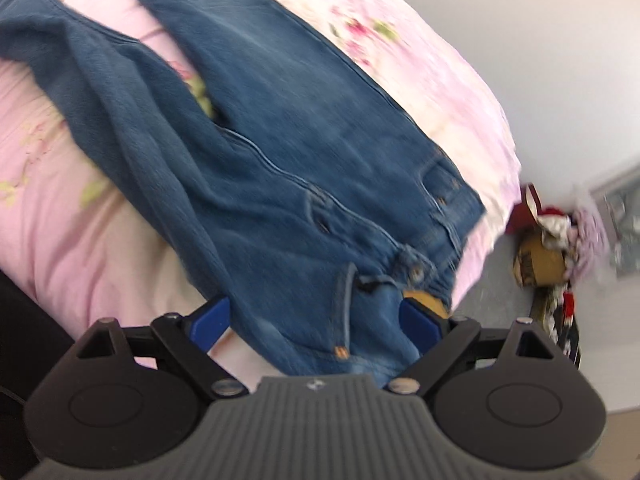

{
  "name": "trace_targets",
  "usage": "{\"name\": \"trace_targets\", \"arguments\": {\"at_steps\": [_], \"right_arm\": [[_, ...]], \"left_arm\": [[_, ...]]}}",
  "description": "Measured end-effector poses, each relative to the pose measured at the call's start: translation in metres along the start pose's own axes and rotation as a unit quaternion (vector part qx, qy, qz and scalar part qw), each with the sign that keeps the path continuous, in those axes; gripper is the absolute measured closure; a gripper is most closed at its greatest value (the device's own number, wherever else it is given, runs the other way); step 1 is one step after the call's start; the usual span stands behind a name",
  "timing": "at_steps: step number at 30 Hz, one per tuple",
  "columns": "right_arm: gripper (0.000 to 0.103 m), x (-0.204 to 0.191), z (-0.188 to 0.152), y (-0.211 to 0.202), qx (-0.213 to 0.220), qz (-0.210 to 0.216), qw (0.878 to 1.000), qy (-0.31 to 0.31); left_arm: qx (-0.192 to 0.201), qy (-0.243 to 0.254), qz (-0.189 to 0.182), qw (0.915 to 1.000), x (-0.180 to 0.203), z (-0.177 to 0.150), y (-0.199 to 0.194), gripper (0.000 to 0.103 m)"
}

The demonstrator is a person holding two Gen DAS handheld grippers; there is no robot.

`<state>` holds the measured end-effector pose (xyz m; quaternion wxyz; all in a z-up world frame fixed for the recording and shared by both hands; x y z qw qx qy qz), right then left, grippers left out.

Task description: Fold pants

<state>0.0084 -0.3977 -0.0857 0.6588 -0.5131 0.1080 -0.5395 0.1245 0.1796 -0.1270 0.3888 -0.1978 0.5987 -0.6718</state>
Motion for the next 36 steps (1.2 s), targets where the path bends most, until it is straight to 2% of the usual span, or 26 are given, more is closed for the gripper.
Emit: {"name": "trace_targets", "arguments": {"at_steps": [5, 12, 15, 18, 20, 23, 26, 27, 29, 30, 31, 34, 36], "right_arm": [[0.015, 0.002, -0.004, -0.005, -0.001, -0.022, 1.0, -0.007], [0.015, 0.015, -0.009, -0.012, 0.001, -0.034, 0.999, -0.013], [0.015, 0.026, -0.02, -0.018, 0.005, -0.017, 1.0, -0.017], [0.017, 0.031, -0.03, -0.022, 0.0, 0.007, 1.0, -0.029], [0.022, 0.029, -0.036, -0.023, 0.0, 0.027, 0.999, -0.043], [0.031, 0.02, -0.04, -0.021, 0.007, 0.044, 0.997, -0.061], [0.034, 0.002, -0.045, -0.009, -0.003, 0.041, 0.994, -0.105], [0.037, -0.004, -0.048, -0.004, -0.008, 0.038, 0.992, -0.121], [0.04, -0.013, -0.051, 0.005, -0.01, 0.027, 0.99, -0.14], [0.047, -0.015, -0.052, 0.008, -0.008, 0.022, 0.989, -0.144], [0.06, -0.016, -0.053, 0.01, -0.005, 0.01, 0.989, -0.146], [0.076, -0.014, -0.052, 0.008, 0.005, 0.003, 0.992, -0.13], [0.083, -0.012, -0.05, 0.0, 0.019, -0.011, 0.992, -0.123]], "left_arm": [[-0.023, -0.018, -0.015, 0.9994, -0.004, 0.003, 0.018, 0.042], [-0.033, 0.029, 0.042, 0.9981, 0.016, 0.01, 0.032, 0.04], [-0.026, 0.033, 0.058, 0.9974, 0.018, 0.008, 0.03, 0.035], [-0.016, 0.054, 0.097, 0.9937, 0.028, 0.007, 0.029, 0.034], [-0.013, 0.068, 0.116, 0.9909, 0.038, 0.011, 0.026, 0.038], [-0.008, 0.07, 0.126, 0.9895, 0.046, 0.011, 0.023, 0.05], [0.006, 0.052, 0.129, 0.9903, 0.045, 0.008, 0.016, 0.067], [0.014, 0.042, 0.132, 0.9903, 0.044, 0.007, 0.011, 0.077], [0.031, 0.017, 0.142, 0.9892, 0.041, 0.007, 0.0, 0.084], [0.042, 0.002, 0.15, 0.9879, 0.038, 0.009, -0.005, 0.088], [0.053, -0.013, 0.155, 0.9863, 0.034, 0.008, -0.012, 0.091], [0.087, -0.061, 0.164, 0.9807, 0.019, 0.007, -0.035, 0.097], [0.109, -0.083, 0.195, 0.9713, 0.014, 0.007, -0.053, 0.103]]}}
Point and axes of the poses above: each gripper's, at about its wrist camera, not at the fingertips, and y roughly the way its jaws point, x to its right, z to its top, the point moved 1 cm from there along y, roughly the way its jaws point, and after that the axes turned 7 degrees about x, right-handed, at the moved point
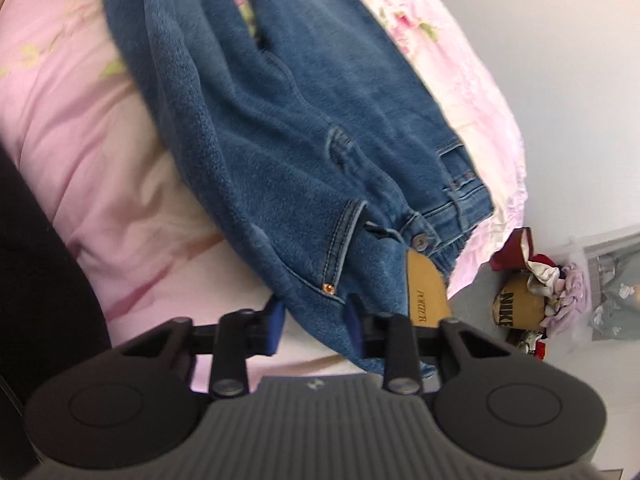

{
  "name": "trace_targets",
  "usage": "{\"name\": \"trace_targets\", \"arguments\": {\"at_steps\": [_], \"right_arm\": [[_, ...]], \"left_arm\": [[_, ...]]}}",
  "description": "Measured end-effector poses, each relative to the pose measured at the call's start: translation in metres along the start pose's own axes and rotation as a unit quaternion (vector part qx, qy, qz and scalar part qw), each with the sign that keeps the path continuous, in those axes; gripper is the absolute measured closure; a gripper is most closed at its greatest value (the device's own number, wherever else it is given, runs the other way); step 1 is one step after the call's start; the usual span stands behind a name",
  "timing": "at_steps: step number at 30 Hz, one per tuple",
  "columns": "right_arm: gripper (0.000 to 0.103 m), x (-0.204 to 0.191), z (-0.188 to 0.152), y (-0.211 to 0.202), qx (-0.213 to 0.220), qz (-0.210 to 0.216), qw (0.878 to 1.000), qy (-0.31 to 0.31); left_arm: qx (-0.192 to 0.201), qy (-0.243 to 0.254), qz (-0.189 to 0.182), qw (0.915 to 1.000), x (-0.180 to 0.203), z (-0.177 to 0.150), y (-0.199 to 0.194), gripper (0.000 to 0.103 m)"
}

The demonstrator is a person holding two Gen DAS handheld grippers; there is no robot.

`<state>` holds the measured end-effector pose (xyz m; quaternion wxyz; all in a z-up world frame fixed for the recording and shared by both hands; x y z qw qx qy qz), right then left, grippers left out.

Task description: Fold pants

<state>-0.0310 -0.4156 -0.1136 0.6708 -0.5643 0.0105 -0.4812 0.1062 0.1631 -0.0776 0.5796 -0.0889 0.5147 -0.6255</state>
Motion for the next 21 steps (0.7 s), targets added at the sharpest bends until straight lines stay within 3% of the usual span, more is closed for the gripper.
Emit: {"name": "trace_targets", "arguments": {"at_steps": [2, 5, 8, 10, 11, 14, 16, 18, 21], "right_arm": [[0.094, 0.007, 0.004, -0.009, 0.012, -0.019, 1.0, 0.02], [0.098, 0.016, 0.013, -0.025, 0.032, -0.049, 0.997, 0.045], [0.099, 0.02, 0.022, -0.025, 0.026, -0.055, 0.997, 0.048], [0.099, 0.018, 0.024, -0.02, 0.018, -0.056, 0.998, 0.037], [0.099, 0.018, 0.024, -0.019, 0.016, -0.057, 0.998, 0.036], [0.098, 0.021, 0.024, -0.017, 0.02, -0.058, 0.997, 0.048], [0.098, 0.02, 0.024, -0.017, 0.02, -0.059, 0.997, 0.052], [0.098, 0.02, 0.024, -0.016, 0.017, -0.06, 0.997, 0.048], [0.098, 0.02, 0.026, -0.015, 0.014, -0.062, 0.997, 0.047]], "left_arm": [[0.028, -0.014, 0.062, 0.9976, -0.016, 0.007, -0.015, 0.103], [0.049, -0.085, 0.075, 0.9924, -0.055, 0.016, -0.032, 0.103], [0.045, -0.067, 0.024, 0.9965, -0.062, 0.017, -0.038, 0.103], [0.031, -0.025, -0.039, 0.9985, -0.052, 0.013, -0.034, 0.088], [0.026, -0.01, -0.065, 0.9975, -0.045, 0.01, -0.032, 0.087], [0.01, 0.043, -0.122, 0.9916, -0.016, -0.001, -0.031, 0.073], [-0.004, 0.065, -0.16, 0.985, -0.001, -0.006, -0.024, 0.047], [-0.017, 0.077, -0.2, 0.9767, 0.012, -0.013, -0.019, 0.044], [-0.033, 0.11, -0.206, 0.9719, 0.031, -0.02, -0.01, 0.044]]}}
Point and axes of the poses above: each gripper's, at about its wrist camera, not at the fingertips, and y roughly the way its jaws point, x to its right, z to its top, the point moved 1 cm from there along y, roughly the way its jaws point, and after that the axes turned 7 degrees about x, right-handed, at the moved point
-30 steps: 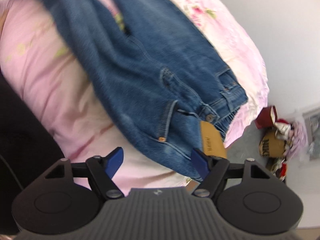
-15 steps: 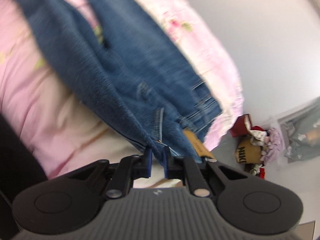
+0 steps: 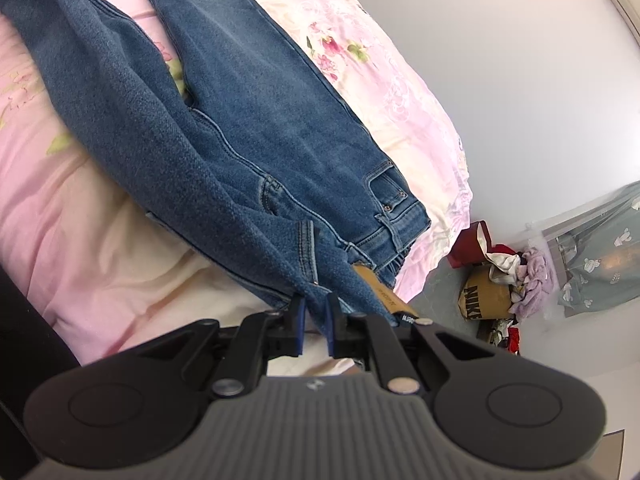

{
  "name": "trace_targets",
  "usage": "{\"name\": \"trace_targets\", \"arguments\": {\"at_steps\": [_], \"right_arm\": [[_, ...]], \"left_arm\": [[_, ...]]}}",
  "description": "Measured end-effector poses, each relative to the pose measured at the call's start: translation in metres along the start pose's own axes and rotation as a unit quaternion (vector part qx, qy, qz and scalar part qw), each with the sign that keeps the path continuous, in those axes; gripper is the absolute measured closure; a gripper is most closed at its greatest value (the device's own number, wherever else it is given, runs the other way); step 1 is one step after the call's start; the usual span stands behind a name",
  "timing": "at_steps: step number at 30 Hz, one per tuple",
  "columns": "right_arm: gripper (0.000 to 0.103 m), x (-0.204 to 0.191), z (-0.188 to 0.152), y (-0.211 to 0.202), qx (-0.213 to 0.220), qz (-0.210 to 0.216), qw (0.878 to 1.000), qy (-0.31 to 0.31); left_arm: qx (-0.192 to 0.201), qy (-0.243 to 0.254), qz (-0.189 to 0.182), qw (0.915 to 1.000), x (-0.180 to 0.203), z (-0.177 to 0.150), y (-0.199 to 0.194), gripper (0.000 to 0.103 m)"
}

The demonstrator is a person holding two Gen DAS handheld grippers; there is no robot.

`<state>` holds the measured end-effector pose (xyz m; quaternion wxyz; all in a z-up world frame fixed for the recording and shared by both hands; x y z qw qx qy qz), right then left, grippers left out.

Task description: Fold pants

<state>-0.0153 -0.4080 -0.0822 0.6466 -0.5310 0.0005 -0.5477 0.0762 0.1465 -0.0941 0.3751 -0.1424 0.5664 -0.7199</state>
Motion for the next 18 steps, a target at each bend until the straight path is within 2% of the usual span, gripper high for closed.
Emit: {"name": "trace_targets", "arguments": {"at_steps": [7, 10, 11, 13, 14, 15, 16, 18], "right_arm": [[0.098, 0.0, 0.003, 0.004, -0.003, 0.002, 1.0, -0.006], [0.097, 0.0, 0.001, 0.004, 0.0, 0.011, 1.0, -0.02], [0.095, -0.001, 0.0, 0.004, 0.002, 0.017, 1.0, -0.027], [0.078, -0.002, -0.003, 0.005, 0.002, 0.029, 0.999, -0.044], [0.073, -0.003, -0.004, 0.005, 0.001, 0.037, 0.998, -0.052], [0.069, -0.004, -0.005, 0.006, -0.001, 0.046, 0.997, -0.061], [0.069, -0.007, -0.006, 0.007, -0.002, 0.051, 0.996, -0.073], [0.069, -0.014, -0.008, 0.009, -0.004, 0.057, 0.994, -0.097]], "left_arm": [[-0.047, 0.031, 0.016, 0.9983, 0.008, 0.002, 0.048, 0.044], [-0.051, 0.035, 0.043, 0.9972, 0.01, -0.001, 0.055, 0.045], [-0.053, 0.034, 0.053, 0.9966, 0.01, -0.002, 0.057, 0.047], [-0.058, 0.033, 0.071, 0.9953, 0.01, -0.005, 0.058, 0.063], [-0.058, 0.026, 0.078, 0.9949, 0.009, -0.006, 0.056, 0.065], [-0.054, 0.014, 0.082, 0.995, 0.006, -0.007, 0.054, 0.072], [-0.048, 0.002, 0.085, 0.9952, 0.003, -0.007, 0.051, 0.079], [-0.031, -0.021, 0.097, 0.9945, -0.003, -0.003, 0.04, 0.087]]}}
Point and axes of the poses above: each gripper's, at about its wrist camera, not at the fingertips, and y roughly the way its jaws point, x to its right, z to its top, the point moved 1 cm from there along y, roughly the way its jaws point, and after that the axes turned 7 degrees about x, right-handed, at the moved point
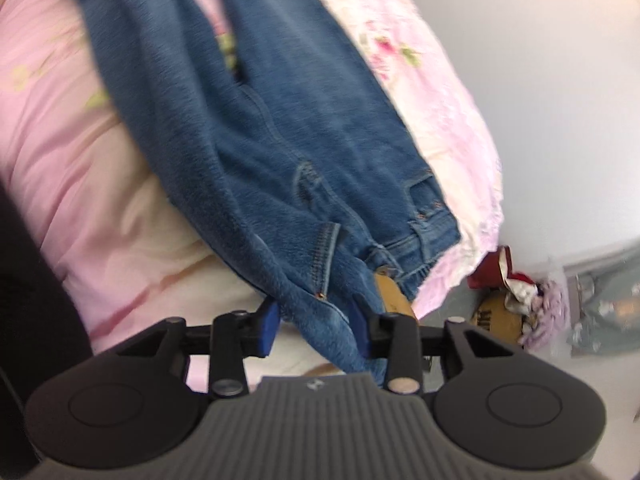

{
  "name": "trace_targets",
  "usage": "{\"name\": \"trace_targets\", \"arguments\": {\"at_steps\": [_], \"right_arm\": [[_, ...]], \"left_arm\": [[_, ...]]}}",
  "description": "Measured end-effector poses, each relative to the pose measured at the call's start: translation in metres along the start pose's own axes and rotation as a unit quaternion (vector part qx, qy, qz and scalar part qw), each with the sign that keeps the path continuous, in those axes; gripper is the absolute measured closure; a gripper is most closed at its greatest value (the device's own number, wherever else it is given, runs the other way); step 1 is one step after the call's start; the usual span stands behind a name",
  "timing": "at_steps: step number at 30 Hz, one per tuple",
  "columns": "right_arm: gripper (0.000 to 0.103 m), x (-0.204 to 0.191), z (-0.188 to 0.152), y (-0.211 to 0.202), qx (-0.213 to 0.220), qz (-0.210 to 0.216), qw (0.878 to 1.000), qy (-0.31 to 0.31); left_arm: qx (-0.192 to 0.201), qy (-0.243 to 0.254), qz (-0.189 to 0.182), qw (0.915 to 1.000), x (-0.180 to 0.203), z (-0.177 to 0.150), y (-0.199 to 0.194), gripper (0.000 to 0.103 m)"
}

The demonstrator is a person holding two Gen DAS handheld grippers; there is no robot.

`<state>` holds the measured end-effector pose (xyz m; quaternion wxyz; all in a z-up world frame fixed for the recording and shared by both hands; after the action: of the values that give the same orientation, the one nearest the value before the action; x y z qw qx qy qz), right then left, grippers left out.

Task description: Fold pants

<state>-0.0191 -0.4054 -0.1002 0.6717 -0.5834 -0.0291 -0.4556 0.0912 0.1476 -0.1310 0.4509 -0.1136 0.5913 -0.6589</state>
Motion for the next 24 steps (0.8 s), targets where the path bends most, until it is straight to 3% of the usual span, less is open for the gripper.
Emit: {"name": "trace_targets", "arguments": {"at_steps": [9, 12, 18, 24], "right_arm": [[0.07, -0.025, -0.002, 0.012, -0.01, 0.018, 0.998, -0.064], [0.092, -0.028, -0.002, 0.011, -0.013, 0.018, 0.998, -0.067], [0.096, -0.011, 0.005, -0.011, 0.025, -0.047, 0.998, -0.018], [0.097, 0.023, 0.025, -0.022, 0.053, -0.117, 0.991, 0.048]], "left_arm": [[0.073, -0.095, 0.044, 0.9919, -0.031, 0.021, -0.043, 0.093], [0.087, -0.117, 0.056, 0.9877, -0.039, 0.026, -0.053, 0.093], [0.115, -0.153, 0.081, 0.9782, -0.056, 0.036, -0.076, 0.093], [0.145, -0.193, 0.115, 0.9636, -0.082, 0.056, -0.093, 0.093]]}}
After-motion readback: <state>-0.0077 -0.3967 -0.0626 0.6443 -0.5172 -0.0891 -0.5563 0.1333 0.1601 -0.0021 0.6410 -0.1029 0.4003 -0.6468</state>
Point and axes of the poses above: each gripper's, at about its wrist camera, not at the fingertips, and y roughly the way its jaws point, x to its right, z to its top, the point moved 1 cm from there along y, roughly the way its jaws point, and after that the axes turned 7 degrees about x, right-handed, at the moved point
